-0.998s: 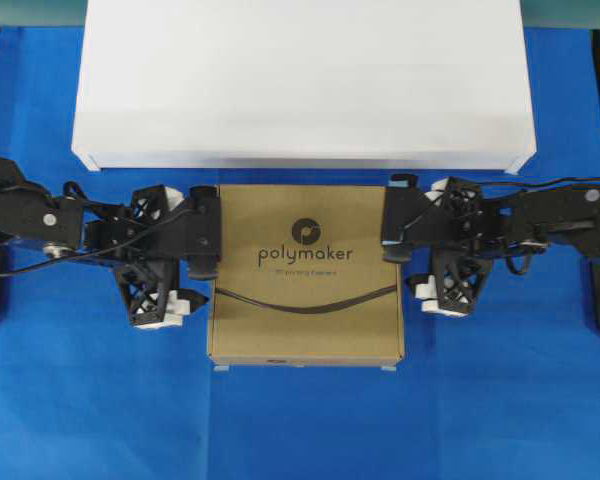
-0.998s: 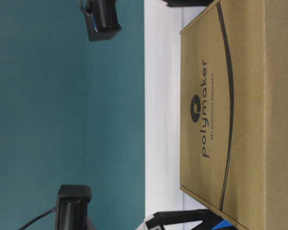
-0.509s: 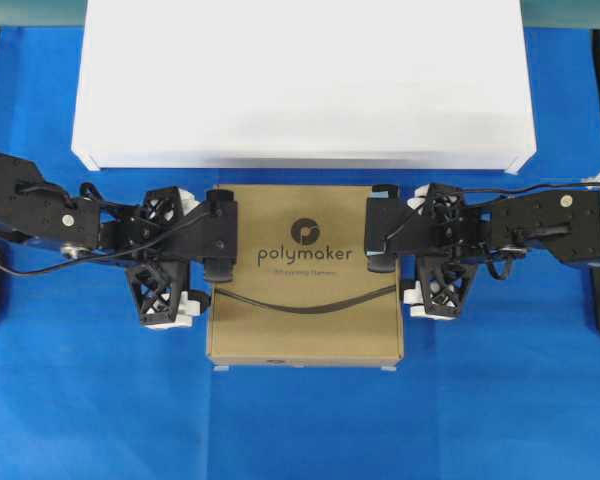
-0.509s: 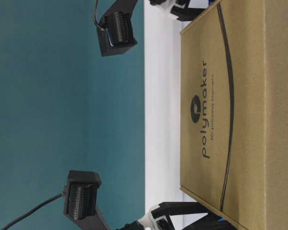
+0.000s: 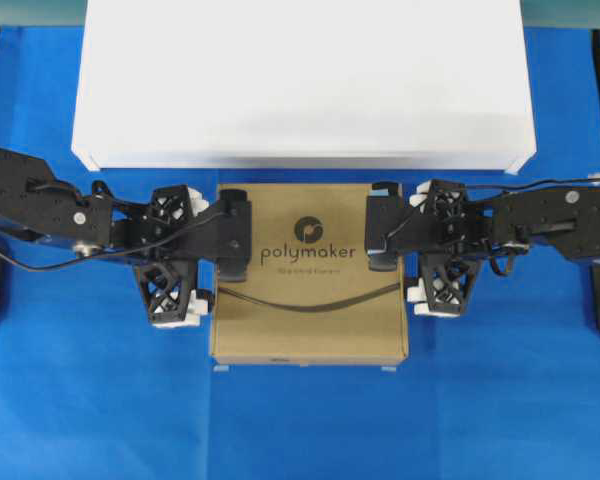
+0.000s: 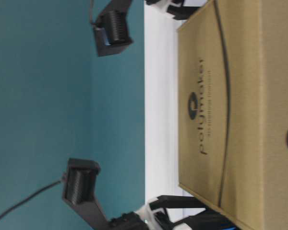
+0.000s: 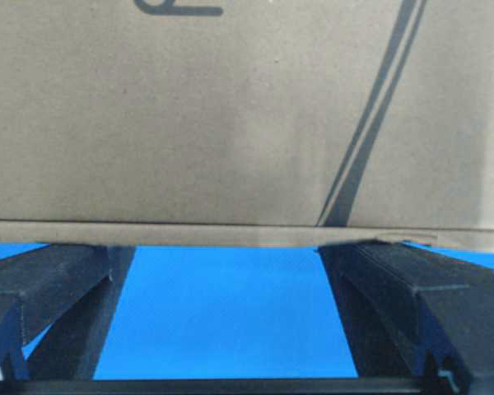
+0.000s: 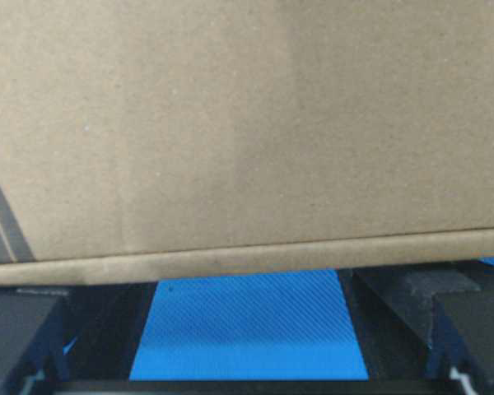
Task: Place the cardboard box on the stand after clamping it between your arms.
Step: 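Lift the clamped box with both grippers and carry it toward the stand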
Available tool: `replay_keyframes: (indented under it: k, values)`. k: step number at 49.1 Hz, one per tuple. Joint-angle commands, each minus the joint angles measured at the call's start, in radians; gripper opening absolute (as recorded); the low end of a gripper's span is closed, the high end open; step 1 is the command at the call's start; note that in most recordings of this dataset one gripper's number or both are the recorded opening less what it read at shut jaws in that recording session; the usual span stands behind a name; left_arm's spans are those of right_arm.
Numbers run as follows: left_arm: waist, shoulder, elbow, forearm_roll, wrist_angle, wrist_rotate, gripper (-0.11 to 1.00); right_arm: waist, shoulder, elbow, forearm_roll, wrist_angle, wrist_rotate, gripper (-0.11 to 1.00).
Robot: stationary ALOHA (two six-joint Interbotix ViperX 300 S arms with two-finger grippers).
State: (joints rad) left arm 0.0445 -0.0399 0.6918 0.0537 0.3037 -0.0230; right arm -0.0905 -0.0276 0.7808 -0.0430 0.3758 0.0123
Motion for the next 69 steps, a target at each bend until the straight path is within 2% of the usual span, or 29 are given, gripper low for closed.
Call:
replay_keyframes:
  k: [1,14,26,43,50,69]
  values:
    - [-0.002,-0.060,-0.124,-0.003,0.048,-0.020,0.86,-0.003,-0.074,-0.114,0.015,0.046,0.011,0.99]
    - [0.002,-0.153,-0.325,-0.003,0.325,-0.012,0.86,-0.005,-0.189,-0.273,0.029,0.344,0.008,0.99]
    - [0.006,-0.186,-0.446,-0.003,0.472,-0.005,0.86,-0.005,-0.219,-0.362,0.029,0.486,0.008,0.99]
    - [0.023,-0.186,-0.449,-0.003,0.508,0.002,0.86,-0.005,-0.221,-0.382,0.028,0.488,-0.028,0.99]
    - [0.051,-0.178,-0.448,-0.003,0.508,0.005,0.86,-0.018,-0.222,-0.379,0.028,0.433,-0.058,0.99]
    - [0.115,-0.147,-0.456,-0.003,0.503,0.100,0.86,-0.092,-0.201,-0.390,0.041,0.397,-0.176,0.99]
